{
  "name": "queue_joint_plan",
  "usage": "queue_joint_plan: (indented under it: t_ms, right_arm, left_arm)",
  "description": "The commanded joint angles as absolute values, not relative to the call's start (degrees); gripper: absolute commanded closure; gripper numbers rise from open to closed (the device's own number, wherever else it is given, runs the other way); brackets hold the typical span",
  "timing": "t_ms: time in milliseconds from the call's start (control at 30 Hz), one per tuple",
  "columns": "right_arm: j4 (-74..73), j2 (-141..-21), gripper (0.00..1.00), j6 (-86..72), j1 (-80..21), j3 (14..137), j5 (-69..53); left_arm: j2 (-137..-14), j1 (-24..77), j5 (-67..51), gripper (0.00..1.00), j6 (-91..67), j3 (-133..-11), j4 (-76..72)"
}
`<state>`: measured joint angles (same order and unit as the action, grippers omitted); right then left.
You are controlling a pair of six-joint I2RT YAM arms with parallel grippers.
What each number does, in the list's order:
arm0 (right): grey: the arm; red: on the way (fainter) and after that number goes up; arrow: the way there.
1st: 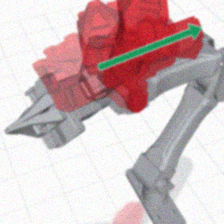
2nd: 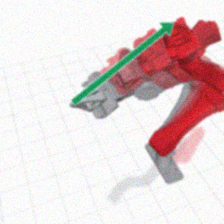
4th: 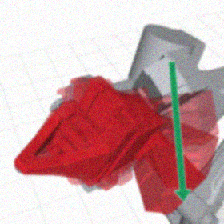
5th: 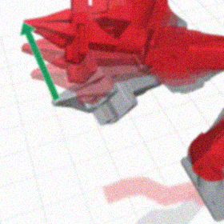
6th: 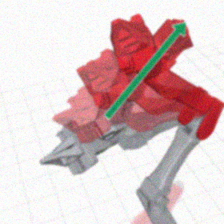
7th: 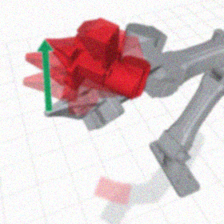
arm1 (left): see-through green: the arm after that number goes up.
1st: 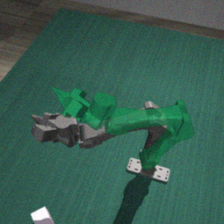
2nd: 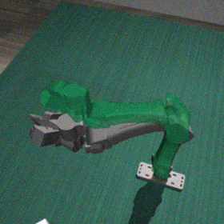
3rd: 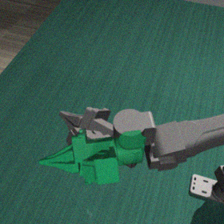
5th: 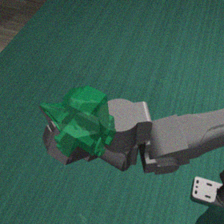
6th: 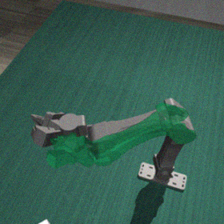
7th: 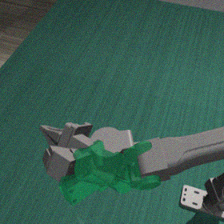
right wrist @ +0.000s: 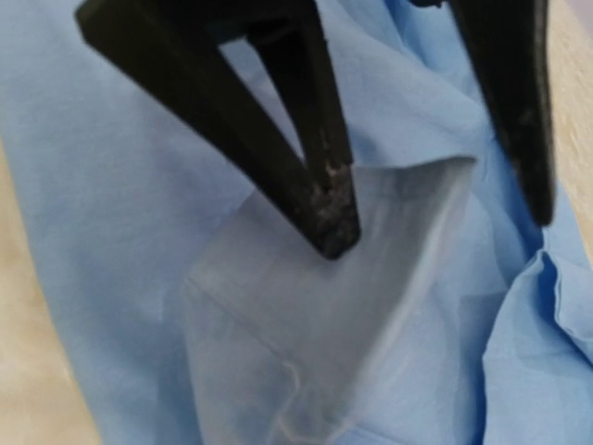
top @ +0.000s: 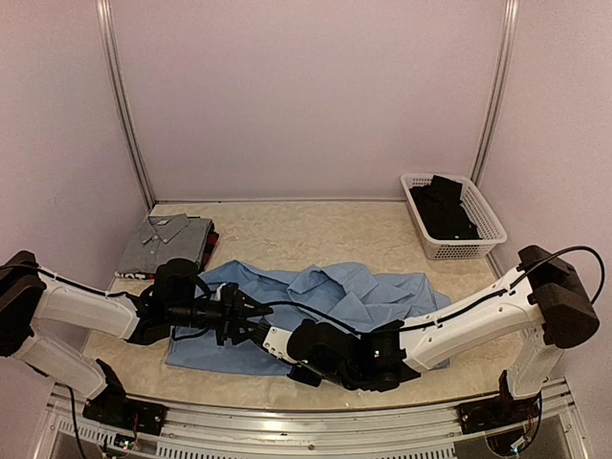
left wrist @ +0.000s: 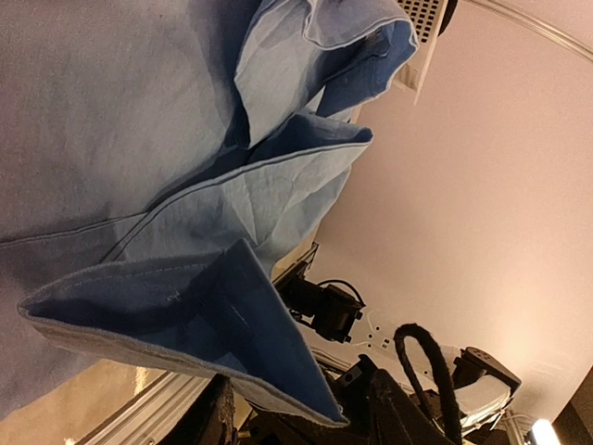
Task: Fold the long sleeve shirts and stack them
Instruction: Pass from the right arm to the left
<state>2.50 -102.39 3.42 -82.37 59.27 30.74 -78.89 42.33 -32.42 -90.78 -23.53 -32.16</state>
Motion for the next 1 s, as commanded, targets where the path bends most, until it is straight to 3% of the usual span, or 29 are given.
queue_joint_plan:
  t_ms: [0,600,733,900,967]
  right_arm:
    - [0.91,-104.12,1.00,4.57,-83.49,61.05,33.26]
    - [0.70,-104.34,1.00,3.84,-83.76,61.12,33.84]
    - [0.46,-104.39,1.00,2.99,-83.76,61.14,33.84]
    - [0.35,-104.19,1.00,1.58,-83.76,60.89,34.04]
    - [0.35,-104.05,0.93,0.83,-83.69,60.77,34.29]
  left_arm:
    - [-80.72,41.80,-35.95,0.57,-90.01,-24.75,-30.64]
    - [-80.38,40.97,-37.26,0.88,-87.86,-25.83,-27.58]
    - [-80.04,40.96,-37.12,0.99,-87.83,-26.23,-27.44]
    - [-79.24,41.04,-36.61,1.00,-86.23,-27.84,-25.85]
    - [-78.78,41.04,-36.20,1.00,-85.68,-28.29,-25.16]
